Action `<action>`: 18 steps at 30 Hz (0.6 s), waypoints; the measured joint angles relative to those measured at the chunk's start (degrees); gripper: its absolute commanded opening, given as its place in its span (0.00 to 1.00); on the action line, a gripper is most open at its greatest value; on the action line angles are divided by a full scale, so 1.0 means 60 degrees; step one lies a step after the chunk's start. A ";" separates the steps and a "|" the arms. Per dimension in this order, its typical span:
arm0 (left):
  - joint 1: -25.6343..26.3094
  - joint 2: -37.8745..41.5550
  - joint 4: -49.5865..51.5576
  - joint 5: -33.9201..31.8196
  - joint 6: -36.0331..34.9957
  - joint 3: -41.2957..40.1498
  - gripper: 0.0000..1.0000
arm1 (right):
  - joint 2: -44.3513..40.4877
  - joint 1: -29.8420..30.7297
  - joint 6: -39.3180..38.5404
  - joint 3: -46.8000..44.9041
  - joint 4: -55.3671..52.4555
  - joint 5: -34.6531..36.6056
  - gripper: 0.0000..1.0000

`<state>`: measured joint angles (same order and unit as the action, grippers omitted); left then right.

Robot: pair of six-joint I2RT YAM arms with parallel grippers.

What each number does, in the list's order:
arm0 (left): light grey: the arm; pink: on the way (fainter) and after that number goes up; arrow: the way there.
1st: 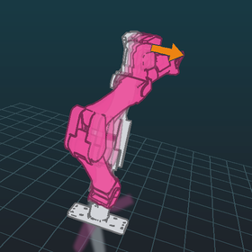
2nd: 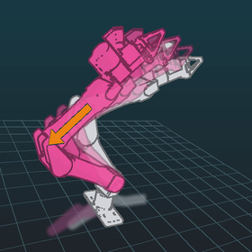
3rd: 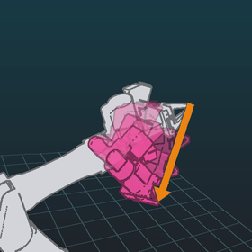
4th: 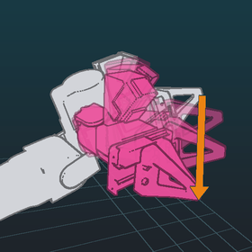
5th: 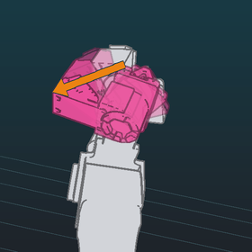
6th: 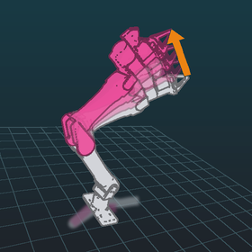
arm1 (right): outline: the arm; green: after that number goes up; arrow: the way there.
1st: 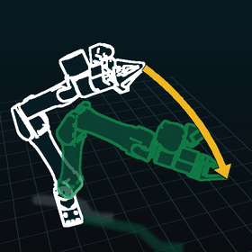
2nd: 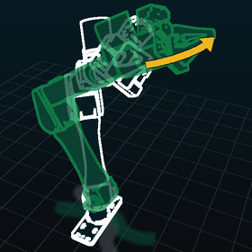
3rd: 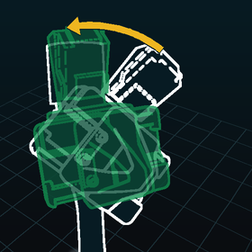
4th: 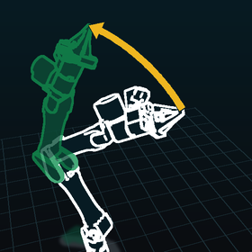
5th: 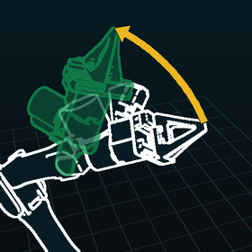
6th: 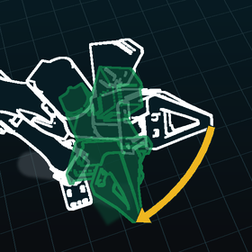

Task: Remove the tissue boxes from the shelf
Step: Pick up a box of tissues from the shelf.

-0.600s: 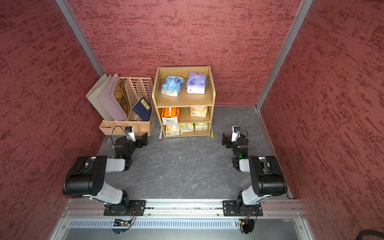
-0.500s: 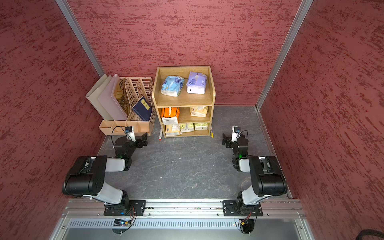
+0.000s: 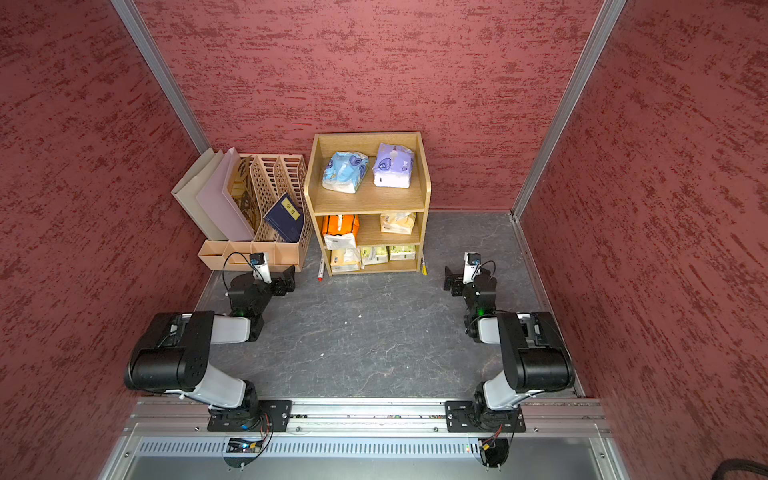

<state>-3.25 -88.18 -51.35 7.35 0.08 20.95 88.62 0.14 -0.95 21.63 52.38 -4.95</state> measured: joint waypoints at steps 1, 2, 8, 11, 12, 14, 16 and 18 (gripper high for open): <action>-0.0004 0.0000 0.0004 0.0015 0.0000 0.0004 1.00 | 0.0000 0.0000 0.0000 0.0000 0.0000 0.0000 0.98; -0.0004 0.0000 0.0004 0.0022 0.0004 0.0000 1.00 | 0.0000 0.0000 0.0000 0.0000 0.0000 0.0000 0.99; 0.0146 0.1413 0.2273 -0.1056 0.0280 0.0463 1.00 | 0.0000 0.0000 0.0004 0.0000 0.0000 0.0007 0.98; 0.0222 0.2688 0.4674 -0.1934 0.0976 0.1985 1.00 | -0.0255 0.0004 0.0149 0.0091 -0.0608 0.0412 0.98; 0.0237 0.2932 0.5348 -0.2116 0.1151 0.2499 1.00 | -0.0474 0.0004 0.0259 0.0262 -0.1260 0.0670 0.98; 0.0339 0.3453 0.6812 -0.2335 0.1399 0.3636 1.00 | -0.0907 0.0000 0.0634 0.1279 -0.3319 0.1402 0.98; 0.0612 0.4138 0.8196 -0.2320 0.1621 0.4532 1.00 | -0.0980 0.0000 0.0922 0.3115 -0.5588 0.1854 0.98; 0.0871 0.5082 0.9165 -0.2047 0.1694 0.4947 1.00 | -0.1002 0.0000 0.1118 0.4554 -0.7147 0.1996 0.98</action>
<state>1.98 -57.69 3.64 -4.93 10.24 50.63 82.61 0.14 5.76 48.95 9.50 7.03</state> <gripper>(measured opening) 0.996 0.985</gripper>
